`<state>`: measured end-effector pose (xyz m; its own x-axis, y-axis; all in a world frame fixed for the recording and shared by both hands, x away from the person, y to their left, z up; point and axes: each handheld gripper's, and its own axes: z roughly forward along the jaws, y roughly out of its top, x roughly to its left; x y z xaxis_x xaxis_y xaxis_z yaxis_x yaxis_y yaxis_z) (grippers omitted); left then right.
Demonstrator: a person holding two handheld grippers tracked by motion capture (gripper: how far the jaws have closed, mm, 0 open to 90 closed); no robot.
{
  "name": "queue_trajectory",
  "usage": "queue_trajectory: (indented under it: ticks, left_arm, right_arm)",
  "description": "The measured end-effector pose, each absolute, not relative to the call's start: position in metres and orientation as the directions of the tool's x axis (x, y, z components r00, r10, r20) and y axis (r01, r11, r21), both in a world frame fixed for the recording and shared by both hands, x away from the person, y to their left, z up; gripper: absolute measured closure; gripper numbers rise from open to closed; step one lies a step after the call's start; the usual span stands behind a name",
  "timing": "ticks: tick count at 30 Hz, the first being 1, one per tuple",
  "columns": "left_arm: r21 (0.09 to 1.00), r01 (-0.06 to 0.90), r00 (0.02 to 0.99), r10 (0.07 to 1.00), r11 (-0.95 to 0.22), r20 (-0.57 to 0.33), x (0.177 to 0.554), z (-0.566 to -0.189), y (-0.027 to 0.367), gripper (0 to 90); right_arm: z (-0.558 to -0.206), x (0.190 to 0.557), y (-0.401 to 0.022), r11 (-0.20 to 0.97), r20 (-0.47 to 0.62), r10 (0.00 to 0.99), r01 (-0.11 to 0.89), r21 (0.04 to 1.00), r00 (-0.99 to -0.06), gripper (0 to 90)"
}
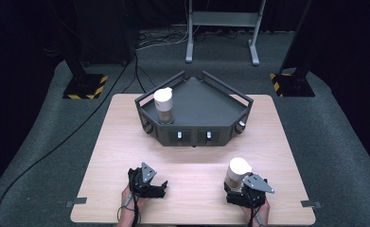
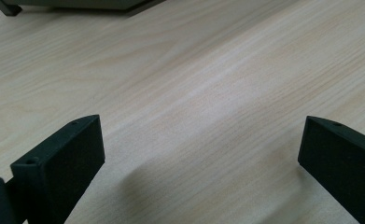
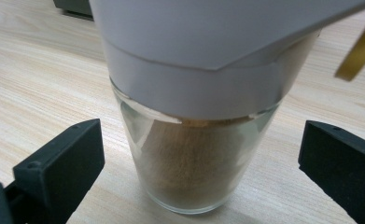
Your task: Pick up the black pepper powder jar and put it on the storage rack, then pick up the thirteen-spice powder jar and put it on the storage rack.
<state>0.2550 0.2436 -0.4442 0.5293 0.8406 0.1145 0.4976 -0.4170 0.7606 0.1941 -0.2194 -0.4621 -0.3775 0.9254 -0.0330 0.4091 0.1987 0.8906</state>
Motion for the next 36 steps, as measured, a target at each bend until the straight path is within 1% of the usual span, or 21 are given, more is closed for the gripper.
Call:
queue_trajectory:
  ticks: [3,8,13,36]
  left_arm:
    - [0.746,0.506,0.539,0.834,-0.433,0.119,0.2584,-0.4426,0.2417,0.1]
    - [0.743,0.523,0.540,0.837,-0.419,0.092,0.2624,-0.4416,0.2448,0.1]
    - [0.746,0.510,0.536,0.837,-0.428,0.113,0.2590,-0.4425,0.2421,0.1]
    - [0.746,0.507,0.535,0.836,-0.431,0.120,0.2581,-0.4427,0.2413,0.2]
  right_arm:
    - [-0.4623,0.1939,-0.2193,0.197,-0.033,0.926,0.409,0.891,-0.375,0.0]
    - [-0.4626,0.1934,-0.2190,0.194,-0.032,0.928,0.408,0.892,-0.371,0.0]
    - [-0.4623,0.1936,-0.2186,0.195,-0.033,0.928,0.410,0.891,-0.370,0.0]
    - [-0.4610,0.1947,-0.2165,0.207,-0.043,0.928,0.416,0.886,-0.371,0.0]
